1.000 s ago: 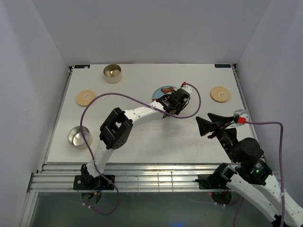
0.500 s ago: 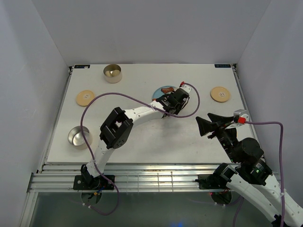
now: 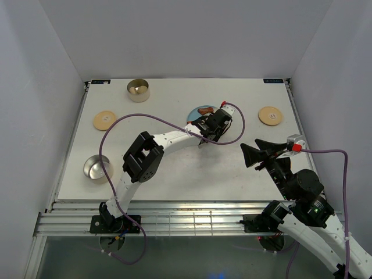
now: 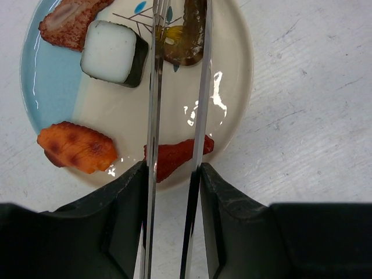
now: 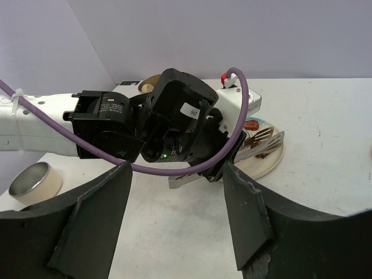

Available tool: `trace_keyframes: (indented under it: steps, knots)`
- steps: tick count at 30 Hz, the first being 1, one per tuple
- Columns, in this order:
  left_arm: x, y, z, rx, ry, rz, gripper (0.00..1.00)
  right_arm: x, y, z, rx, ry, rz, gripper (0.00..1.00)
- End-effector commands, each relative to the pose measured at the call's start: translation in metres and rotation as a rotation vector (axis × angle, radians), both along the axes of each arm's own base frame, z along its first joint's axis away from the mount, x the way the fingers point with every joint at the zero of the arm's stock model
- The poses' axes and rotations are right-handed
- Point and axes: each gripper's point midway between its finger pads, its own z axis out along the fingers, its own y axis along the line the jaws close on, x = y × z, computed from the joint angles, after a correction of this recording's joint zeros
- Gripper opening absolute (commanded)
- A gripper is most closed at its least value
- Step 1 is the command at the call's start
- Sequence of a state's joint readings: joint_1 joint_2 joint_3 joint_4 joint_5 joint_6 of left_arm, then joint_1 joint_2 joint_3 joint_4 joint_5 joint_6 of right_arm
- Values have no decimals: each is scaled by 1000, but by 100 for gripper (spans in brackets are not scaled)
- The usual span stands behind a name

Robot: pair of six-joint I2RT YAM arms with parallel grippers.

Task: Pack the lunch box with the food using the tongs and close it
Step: Pick up the fake food from the plate.

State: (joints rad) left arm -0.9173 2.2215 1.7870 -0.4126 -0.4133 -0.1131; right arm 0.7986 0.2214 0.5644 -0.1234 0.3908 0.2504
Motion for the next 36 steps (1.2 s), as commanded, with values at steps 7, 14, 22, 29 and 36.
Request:
trace_keyframes:
  steps: [7, 14, 22, 29, 36]
  knots:
    - [2, -5, 28, -52, 2, -5, 48, -1, -6, 15, 44, -44, -22, 70]
    - [3, -3, 21, -23, 16, 10, 44, -1, -7, 15, 45, -45, -22, 70]
    - [4, -4, 22, -20, 15, 10, 42, -1, -6, 16, 44, -46, -21, 70]
    - [1, -1, 40, -45, 11, 20, 47, 0, -5, 14, 40, -41, -20, 70]
    - [2, 1, 56, -54, -6, 29, 53, 0, -5, 15, 41, -42, -20, 70]
